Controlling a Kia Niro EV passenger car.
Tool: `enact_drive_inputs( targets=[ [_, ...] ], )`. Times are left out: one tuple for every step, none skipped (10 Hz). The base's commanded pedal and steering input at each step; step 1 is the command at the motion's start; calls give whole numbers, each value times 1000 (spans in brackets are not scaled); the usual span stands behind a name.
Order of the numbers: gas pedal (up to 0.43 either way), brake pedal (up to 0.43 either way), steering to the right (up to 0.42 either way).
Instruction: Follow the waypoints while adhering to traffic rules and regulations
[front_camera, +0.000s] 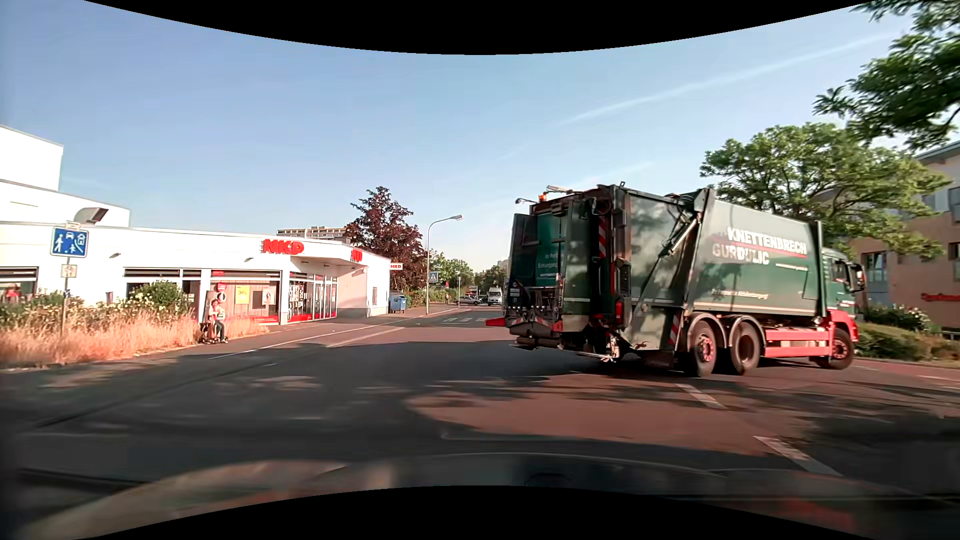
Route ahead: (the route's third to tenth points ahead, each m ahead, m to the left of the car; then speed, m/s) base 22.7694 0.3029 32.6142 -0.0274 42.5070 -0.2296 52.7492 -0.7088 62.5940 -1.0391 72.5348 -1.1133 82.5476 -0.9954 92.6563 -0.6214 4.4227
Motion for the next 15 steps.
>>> enact_drive_inputs(
  targets=[
    [0,0,-45],
    [0,0,-37],
    [0,0,-29],
    [8,0,-17],
    [20,0,-6],
    [20,0,8],
    [20,0,20],
    [20,0,33],
    [20,0,40],
    [20,0,45],
    [28,0,46],
    [28,0,46],
    [28,0,46],
    [28,0,46],
    [28,0,46]
  ],
)
